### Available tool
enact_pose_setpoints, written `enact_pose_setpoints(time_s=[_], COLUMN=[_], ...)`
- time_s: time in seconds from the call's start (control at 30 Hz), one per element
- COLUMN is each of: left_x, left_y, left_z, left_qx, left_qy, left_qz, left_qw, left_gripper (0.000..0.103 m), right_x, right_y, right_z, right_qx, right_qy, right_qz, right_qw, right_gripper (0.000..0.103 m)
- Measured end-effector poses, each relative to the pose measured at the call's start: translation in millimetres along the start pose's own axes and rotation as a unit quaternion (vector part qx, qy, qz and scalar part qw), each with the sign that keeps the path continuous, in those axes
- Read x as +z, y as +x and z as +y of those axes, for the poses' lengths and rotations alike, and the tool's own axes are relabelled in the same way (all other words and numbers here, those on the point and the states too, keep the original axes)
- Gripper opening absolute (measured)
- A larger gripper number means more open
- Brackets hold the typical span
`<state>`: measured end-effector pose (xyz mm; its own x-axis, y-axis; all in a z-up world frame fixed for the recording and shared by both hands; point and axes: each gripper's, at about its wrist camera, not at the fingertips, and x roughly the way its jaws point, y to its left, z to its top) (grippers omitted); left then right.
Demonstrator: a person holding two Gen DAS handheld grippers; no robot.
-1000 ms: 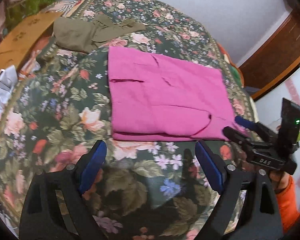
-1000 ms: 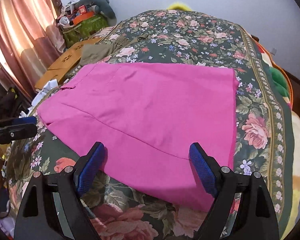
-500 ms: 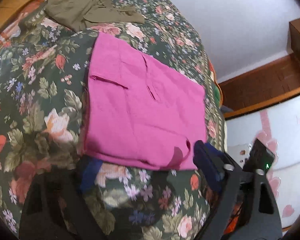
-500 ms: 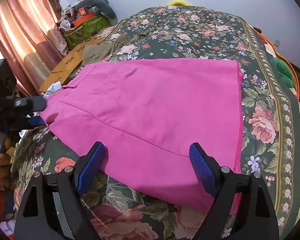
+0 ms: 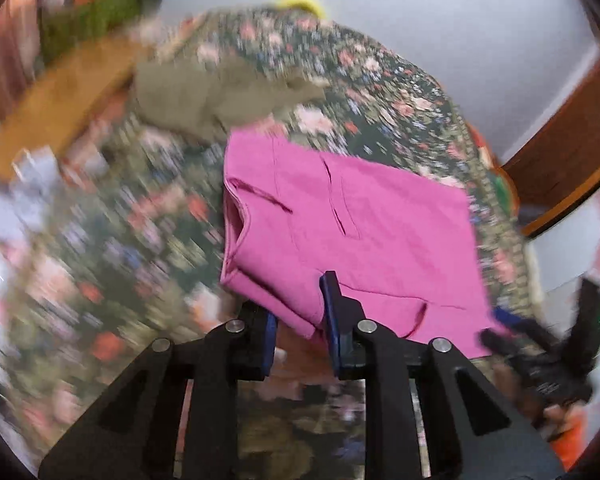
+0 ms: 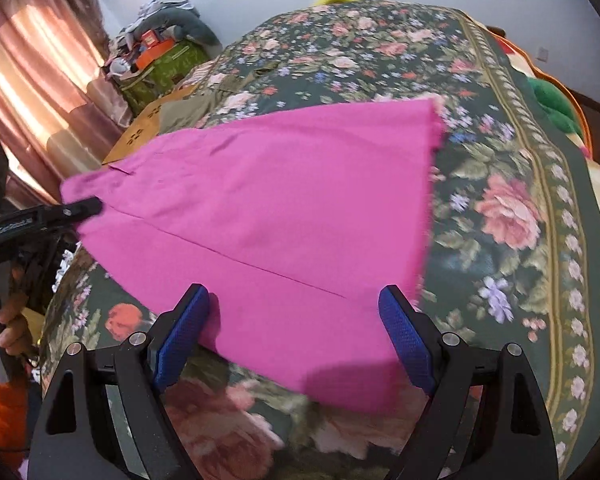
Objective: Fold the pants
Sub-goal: 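Grasp the pink trousers' waistband with the left tool and lift it, then fold the lifted waistband over onto the leg hems and open the left tool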
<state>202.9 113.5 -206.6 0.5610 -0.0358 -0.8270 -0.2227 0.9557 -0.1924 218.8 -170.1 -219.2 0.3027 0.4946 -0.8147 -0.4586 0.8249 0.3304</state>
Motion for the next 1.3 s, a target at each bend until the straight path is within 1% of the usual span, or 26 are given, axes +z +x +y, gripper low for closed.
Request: enact_pose_setpoints(time_s=[0.03, 0.13, 0.27, 0.37, 0.47, 0.6, 0.73, 0.77, 0.87, 0.97, 1.03, 1.13, 1.23, 1.3], left_x=[0.7, 1.9, 7.5, 12.6, 18.1, 24.3, 27.9, 28.9, 29.1, 24.7, 21.9, 18.9, 18.1, 15.9], left_y=[-5.8, -17.6, -22.7, -27.0, -35.4, -43.2, -48.1, -48.9, -48.7, -45.9, -42.8, -36.1, -28.3, -23.6], left_z=[-4.4, -11.6, -24.4, -37.9, -53.5, -83.8, -109.0, -116.7, -133.1, -152.1, -161.2, -170.0, -174.7, -178.2], left_qx=[0.026, 0.071, 0.091, 0.093, 0.083, 0.071, 0.048, 0.037, 0.015, 0.0, -0.012, -0.033, -0.056, -0.062], left_qy=[0.025, 0.072, 0.097, 0.114, 0.131, 0.173, 0.203, 0.211, 0.226, 0.249, 0.258, 0.264, 0.258, 0.259], left_qz=[-0.014, -0.043, -0.064, -0.08, -0.095, -0.112, -0.121, -0.122, -0.119, -0.117, -0.11, -0.094, -0.071, -0.061], left_qw=[0.9992, 0.994, 0.989, 0.9859, 0.9834, 0.9759, 0.9704, 0.9691, 0.9668, 0.9613, 0.9597, 0.9594, 0.9618, 0.962], left_gripper=[0.021, 0.021, 0.02, 0.019, 0.019, 0.018, 0.017, 0.016, 0.015, 0.015, 0.014, 0.013, 0.013, 0.013], right_x=[-1.1, -4.9, -8.0, -8.7, -9.1, -9.3, -10.9, -11.1, -11.2, -11.3, -11.0, -11.3, -11.9, -11.6], right_y=[-0.6, -4.0, -6.1, -6.3, -6.6, -6.5, -7.3, -7.4, -7.3, -7.3, -7.4, -8.0, -8.8, -9.3], right_z=[-2.9, -9.1, -10.3, -9.7, -11.1, -11.8, -12.2, -12.3, -12.4, -12.5, -12.5, -13.2, -13.0, -13.2], right_qx=[-0.001, -0.003, -0.008, -0.012, -0.012, -0.01, -0.009, -0.009, -0.009, -0.007, -0.006, -0.005, -0.003, -0.003], right_qy=[0.004, 0.013, 0.012, 0.01, 0.01, 0.012, 0.013, 0.013, 0.013, 0.014, 0.015, 0.018, 0.019, 0.02], right_qz=[0.002, 0.003, 0.002, 0.002, 0.002, 0.001, -0.001, -0.002, -0.002, -0.002, -0.004, -0.005, -0.007, -0.008], right_qw=[1.0, 1.0, 1.0, 1.0, 1.0, 1.0, 1.0, 1.0, 1.0, 1.0, 1.0, 1.0, 1.0, 1.0], right_gripper=[0.084, 0.084, 0.084, 0.084, 0.084, 0.085, 0.084, 0.085, 0.085, 0.085, 0.084, 0.084, 0.084, 0.084])
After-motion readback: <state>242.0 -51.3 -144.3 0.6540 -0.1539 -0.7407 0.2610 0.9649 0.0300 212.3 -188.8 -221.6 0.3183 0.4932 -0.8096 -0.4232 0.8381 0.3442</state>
